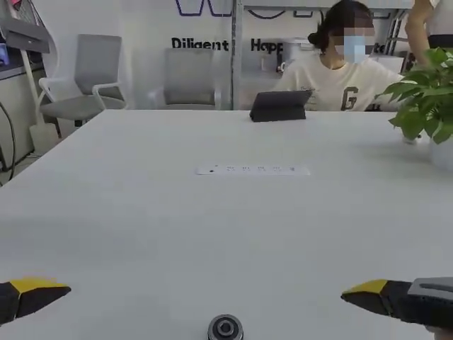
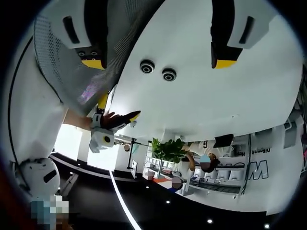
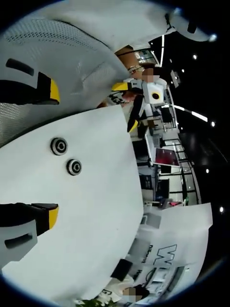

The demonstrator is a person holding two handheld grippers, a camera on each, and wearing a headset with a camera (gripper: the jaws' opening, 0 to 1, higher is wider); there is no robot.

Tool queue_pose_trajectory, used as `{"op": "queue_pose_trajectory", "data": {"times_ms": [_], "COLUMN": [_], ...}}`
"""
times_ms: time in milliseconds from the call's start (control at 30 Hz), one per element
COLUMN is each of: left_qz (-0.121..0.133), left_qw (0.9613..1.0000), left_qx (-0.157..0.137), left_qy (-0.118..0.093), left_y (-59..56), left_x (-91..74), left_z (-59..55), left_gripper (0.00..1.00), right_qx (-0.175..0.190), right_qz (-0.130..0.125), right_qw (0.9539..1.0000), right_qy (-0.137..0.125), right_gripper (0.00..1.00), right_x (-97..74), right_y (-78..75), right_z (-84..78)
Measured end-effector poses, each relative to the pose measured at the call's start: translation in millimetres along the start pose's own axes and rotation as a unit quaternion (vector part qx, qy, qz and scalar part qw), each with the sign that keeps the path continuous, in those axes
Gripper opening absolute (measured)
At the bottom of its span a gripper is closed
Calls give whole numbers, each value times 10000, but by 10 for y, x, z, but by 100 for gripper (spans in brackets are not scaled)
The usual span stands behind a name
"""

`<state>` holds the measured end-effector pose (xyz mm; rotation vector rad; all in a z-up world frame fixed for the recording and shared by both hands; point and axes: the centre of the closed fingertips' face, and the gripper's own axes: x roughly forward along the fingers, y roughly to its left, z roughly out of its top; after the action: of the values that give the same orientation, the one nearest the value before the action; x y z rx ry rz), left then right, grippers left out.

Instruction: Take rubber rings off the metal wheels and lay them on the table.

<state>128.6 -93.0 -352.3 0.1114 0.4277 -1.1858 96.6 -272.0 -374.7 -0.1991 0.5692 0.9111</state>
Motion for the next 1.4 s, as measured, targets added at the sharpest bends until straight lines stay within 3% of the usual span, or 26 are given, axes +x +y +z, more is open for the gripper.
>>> {"op": "queue_pose_trajectory", "data": {"times_ms": [200, 467, 667, 800, 933, 1067, 1267, 1400], "left_qz": [-66, -252, -393, -491, -575, -698, -766, -893], "left_qw": [9993, 9972, 9947, 9929, 9917, 9896, 9853, 9827], "left_qx": [359, 687, 942, 1069, 1103, 1136, 1449, 1584], "left_qy": [-95, -122, -130, -169, -319, -534, -490, -360], "left_y": [-32, -96, -132, -152, -167, -222, -253, -287], "left_x": [38, 108, 179, 239, 320, 437, 619, 724], "left_z": [152, 317, 452, 528, 612, 716, 730, 672], "left_gripper": [88, 86, 86, 85, 84, 83, 81, 77], "right_qx": [-163, -427, -710, -850, -1019, -989, -938, -1052], "right_qz": [-27, 290, 332, 469, 349, 564, 848, 851], "right_qw": [9998, 9976, 9956, 9924, 9917, 9898, 9862, 9866], "right_qy": [-131, -462, -506, -762, -697, -859, -1073, -913], "right_gripper": [83, 80, 77, 74, 69, 65, 57, 54], "right_x": [-11, 28, 79, 97, 172, 266, 393, 451], "right_y": [-54, 42, 34, 85, 39, 104, 173, 129], "right_z": [176, 543, 730, 918, 958, 999, 985, 867]}}
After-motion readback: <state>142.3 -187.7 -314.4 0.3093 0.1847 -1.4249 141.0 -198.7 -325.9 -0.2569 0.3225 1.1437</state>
